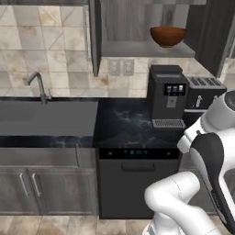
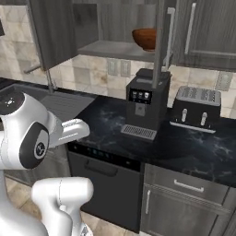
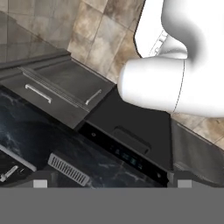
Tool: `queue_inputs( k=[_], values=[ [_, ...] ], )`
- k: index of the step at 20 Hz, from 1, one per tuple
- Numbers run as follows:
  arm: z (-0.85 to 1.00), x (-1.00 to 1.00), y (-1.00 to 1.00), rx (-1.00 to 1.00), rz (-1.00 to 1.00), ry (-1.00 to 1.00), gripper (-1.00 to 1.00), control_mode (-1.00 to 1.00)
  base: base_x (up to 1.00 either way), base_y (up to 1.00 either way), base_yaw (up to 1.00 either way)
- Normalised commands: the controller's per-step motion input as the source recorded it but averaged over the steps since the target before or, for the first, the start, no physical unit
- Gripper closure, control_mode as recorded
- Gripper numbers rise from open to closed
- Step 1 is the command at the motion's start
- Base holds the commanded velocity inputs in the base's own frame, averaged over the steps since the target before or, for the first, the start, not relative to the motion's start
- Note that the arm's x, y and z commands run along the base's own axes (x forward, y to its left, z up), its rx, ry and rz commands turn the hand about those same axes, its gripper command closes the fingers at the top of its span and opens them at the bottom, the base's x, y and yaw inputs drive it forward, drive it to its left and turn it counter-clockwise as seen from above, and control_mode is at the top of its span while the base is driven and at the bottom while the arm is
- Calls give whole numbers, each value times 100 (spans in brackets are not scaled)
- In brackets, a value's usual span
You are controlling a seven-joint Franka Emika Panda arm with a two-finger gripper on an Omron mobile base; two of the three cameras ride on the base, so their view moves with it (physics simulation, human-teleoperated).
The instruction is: Move the bowls from the cabinet to the plates on the dining table.
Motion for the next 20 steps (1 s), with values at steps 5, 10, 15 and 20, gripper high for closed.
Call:
queue_inputs(
  k=[5,10,15,20],
  values=[
    [0,0,0,0,0,0,-100,100,0,-49,-15],
    [0,0,0,0,0,0,-100,100,0,-14,-27],
    [0,0,0,0,0,0,-100,100,8,4,-37],
    [0,0,0,0,0,0,-100,100,3,8,-38]
  ],
)
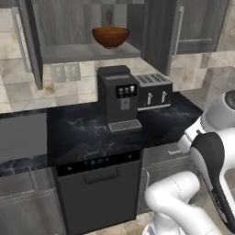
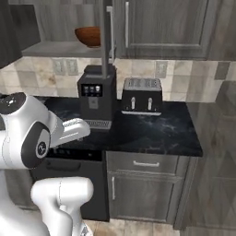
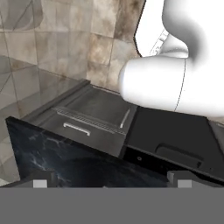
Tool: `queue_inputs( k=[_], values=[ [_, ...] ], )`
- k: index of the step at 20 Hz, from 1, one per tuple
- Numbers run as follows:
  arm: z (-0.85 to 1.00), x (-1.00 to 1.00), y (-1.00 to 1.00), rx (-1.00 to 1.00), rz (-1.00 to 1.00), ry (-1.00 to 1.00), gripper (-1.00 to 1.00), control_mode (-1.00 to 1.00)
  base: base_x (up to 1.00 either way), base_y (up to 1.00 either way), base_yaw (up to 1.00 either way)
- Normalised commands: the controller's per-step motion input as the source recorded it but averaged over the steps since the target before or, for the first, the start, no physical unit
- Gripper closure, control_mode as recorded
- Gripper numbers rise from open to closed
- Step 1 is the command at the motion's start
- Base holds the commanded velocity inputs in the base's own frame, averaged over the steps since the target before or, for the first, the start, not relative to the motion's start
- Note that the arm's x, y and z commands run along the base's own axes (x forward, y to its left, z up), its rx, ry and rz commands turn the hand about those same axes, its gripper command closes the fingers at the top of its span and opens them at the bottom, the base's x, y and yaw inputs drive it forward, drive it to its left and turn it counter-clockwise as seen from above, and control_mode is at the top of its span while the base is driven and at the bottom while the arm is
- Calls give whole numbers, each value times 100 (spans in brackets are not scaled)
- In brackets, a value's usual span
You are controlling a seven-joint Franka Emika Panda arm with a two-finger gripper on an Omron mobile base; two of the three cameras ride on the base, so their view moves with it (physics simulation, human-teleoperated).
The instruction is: Move the bowls from the cabinet to the plates on the dining table.
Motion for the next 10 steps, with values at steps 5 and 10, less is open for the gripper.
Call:
queue_inputs(
  k=[5,10],
  values=[
    [0,0,0,0,0,0,-100,100,4,13,-29],
    [0,0,0,0,0,0,-100,100,0,52,-11]
  ],
)
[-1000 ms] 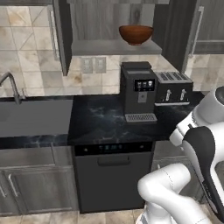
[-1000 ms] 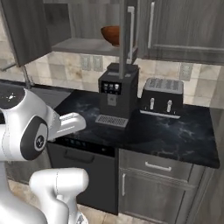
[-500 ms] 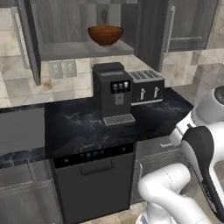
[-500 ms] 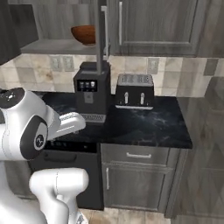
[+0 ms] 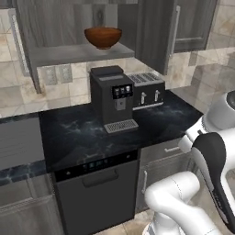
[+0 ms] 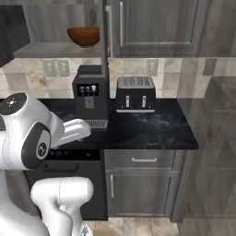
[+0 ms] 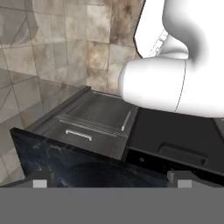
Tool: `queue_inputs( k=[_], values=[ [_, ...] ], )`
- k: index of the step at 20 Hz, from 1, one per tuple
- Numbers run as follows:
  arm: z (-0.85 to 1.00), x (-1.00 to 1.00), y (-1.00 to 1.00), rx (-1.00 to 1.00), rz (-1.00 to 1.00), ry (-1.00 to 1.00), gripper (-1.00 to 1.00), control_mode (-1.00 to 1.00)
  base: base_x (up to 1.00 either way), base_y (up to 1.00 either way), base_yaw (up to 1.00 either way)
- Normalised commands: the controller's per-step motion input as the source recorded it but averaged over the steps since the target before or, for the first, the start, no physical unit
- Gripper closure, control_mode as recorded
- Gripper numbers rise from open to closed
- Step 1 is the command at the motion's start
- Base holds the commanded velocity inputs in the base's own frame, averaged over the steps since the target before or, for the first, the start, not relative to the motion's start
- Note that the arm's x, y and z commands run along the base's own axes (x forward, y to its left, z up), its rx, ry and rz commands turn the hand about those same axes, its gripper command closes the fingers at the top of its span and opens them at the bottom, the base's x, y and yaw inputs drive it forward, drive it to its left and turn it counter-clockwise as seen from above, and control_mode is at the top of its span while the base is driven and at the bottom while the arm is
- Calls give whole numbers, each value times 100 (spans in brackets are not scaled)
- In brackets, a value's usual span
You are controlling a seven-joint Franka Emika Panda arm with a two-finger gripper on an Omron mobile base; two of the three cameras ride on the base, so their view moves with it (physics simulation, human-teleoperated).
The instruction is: Move the bowls from the cabinet to the plates on the dining table.
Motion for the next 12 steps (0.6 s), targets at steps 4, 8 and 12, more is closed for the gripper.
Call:
queue_inputs(
  k=[4,8,12],
  values=[
    [0,0,0,0,0,0,-100,100,0,73,-6],
    [0,0,0,0,0,0,-100,100,2,64,-5],
    [0,0,0,0,0,0,-100,100,16,16,-8]
  ],
)
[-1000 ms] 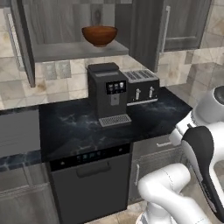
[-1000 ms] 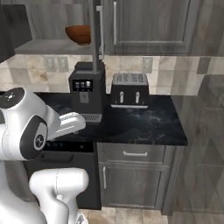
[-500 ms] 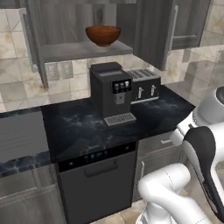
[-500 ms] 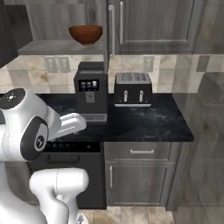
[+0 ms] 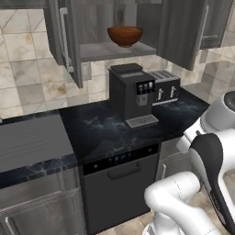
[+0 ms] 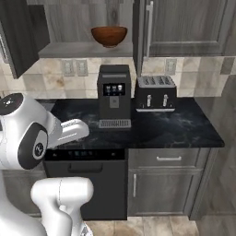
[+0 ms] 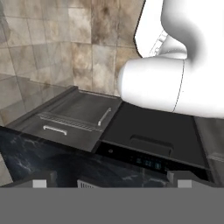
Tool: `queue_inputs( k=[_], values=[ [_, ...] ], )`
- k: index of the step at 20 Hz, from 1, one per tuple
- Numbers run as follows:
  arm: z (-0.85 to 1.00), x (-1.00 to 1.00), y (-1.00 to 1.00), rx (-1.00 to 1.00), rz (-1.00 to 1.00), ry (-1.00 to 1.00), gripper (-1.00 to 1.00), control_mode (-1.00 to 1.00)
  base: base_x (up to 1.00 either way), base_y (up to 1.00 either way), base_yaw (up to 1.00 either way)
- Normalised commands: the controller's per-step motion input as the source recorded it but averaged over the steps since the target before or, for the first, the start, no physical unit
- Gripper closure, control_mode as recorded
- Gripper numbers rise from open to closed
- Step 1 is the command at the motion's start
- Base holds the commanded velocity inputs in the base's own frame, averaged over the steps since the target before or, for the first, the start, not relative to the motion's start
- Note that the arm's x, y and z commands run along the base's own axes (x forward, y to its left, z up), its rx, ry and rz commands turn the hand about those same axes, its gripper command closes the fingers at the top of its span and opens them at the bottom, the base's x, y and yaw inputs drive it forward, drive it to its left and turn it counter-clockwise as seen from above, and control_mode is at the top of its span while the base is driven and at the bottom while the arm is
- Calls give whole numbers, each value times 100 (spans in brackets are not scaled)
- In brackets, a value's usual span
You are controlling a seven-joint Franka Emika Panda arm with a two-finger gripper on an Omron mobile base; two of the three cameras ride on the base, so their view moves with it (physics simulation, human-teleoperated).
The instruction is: Move the bowls from the cabinet to the plates on the dining table.
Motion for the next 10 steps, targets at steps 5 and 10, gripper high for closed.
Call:
queue_inputs(
  k=[5,10],
  values=[
    [0,0,0,0,0,0,-100,100,33,-10,-11],
    [0,0,0,0,0,0,-100,100,40,-14,-10]
  ],
)
